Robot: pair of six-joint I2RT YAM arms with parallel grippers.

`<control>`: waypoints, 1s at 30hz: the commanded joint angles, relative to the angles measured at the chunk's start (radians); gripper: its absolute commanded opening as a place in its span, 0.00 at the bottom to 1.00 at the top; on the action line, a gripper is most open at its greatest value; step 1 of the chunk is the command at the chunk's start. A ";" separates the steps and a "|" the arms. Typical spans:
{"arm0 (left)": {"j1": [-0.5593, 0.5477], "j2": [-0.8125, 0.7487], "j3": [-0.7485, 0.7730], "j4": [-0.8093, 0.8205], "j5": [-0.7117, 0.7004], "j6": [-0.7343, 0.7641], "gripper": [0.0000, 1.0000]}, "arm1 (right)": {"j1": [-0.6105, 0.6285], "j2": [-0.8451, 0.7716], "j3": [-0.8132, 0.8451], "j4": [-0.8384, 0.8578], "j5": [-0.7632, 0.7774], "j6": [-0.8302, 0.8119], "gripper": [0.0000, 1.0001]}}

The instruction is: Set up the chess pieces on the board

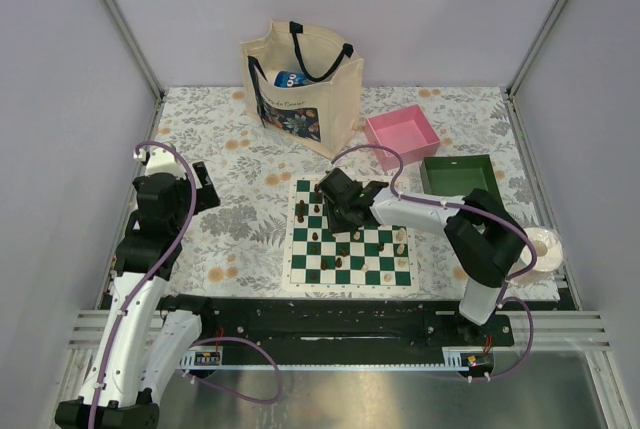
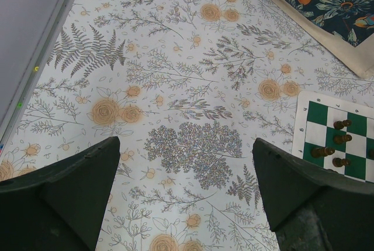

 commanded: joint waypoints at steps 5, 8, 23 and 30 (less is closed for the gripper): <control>0.005 -0.006 0.010 0.031 0.013 -0.003 0.99 | 0.007 -0.010 0.038 -0.002 0.027 -0.019 0.25; 0.005 -0.007 0.008 0.034 0.013 -0.003 0.99 | 0.007 -0.025 0.040 -0.013 0.010 -0.026 0.22; 0.006 -0.004 0.008 0.033 0.013 -0.003 0.99 | 0.007 -0.502 -0.239 -0.095 0.107 0.032 0.21; 0.005 -0.003 0.010 0.033 0.022 -0.004 0.99 | 0.007 -0.827 -0.465 -0.226 0.184 0.185 0.21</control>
